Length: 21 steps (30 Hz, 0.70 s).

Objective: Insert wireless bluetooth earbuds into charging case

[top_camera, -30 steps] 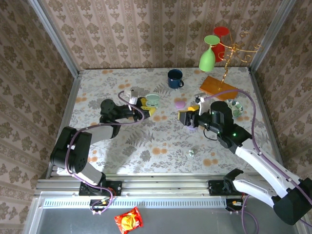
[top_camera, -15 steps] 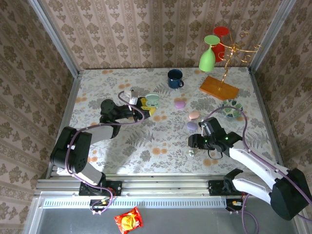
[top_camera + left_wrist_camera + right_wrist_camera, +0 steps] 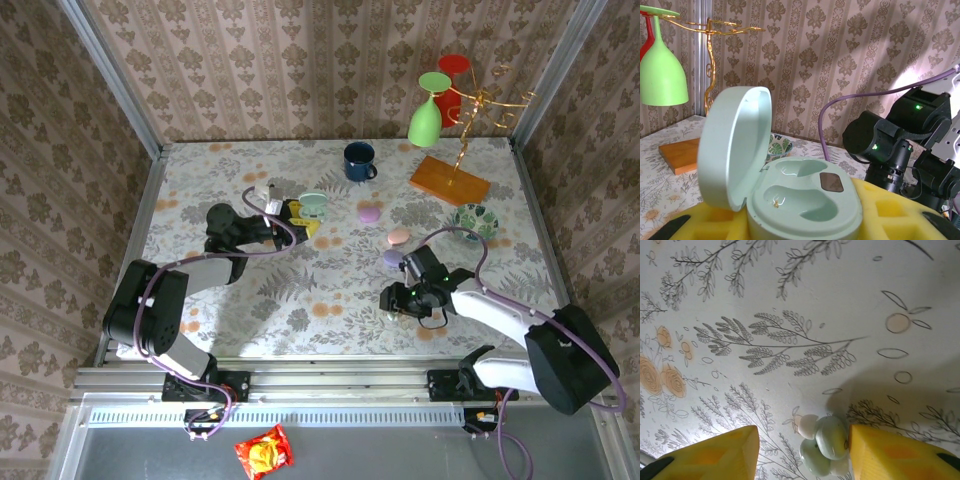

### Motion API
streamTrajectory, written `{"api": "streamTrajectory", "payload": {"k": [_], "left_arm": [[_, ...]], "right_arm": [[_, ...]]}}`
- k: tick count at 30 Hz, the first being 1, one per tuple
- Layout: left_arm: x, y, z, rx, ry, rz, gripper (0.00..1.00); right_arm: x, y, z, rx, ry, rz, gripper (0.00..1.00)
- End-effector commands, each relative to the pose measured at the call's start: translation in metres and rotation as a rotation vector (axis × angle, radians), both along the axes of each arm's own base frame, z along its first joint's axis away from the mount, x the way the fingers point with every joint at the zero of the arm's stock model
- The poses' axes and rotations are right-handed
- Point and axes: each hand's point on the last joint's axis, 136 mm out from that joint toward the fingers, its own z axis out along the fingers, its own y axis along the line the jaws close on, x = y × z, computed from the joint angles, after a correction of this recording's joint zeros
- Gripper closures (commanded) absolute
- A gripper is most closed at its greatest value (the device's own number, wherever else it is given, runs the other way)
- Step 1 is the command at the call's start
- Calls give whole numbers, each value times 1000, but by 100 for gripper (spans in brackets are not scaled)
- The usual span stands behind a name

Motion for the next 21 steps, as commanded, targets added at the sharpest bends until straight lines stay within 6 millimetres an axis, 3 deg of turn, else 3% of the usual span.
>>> {"api": "streamTrajectory", "payload": {"k": [1,14,21], "left_arm": [[-4,1,-1,0,-37,-14,65],[-4,3,-4,3,-38,-3,64],[-4,4,-7,6,-38,3,64]], "right_arm": [[3,9,1,42,11,3,50],[14,38,14,125,5,66,53],[6,8,9,-35,-7,46,45]]}}
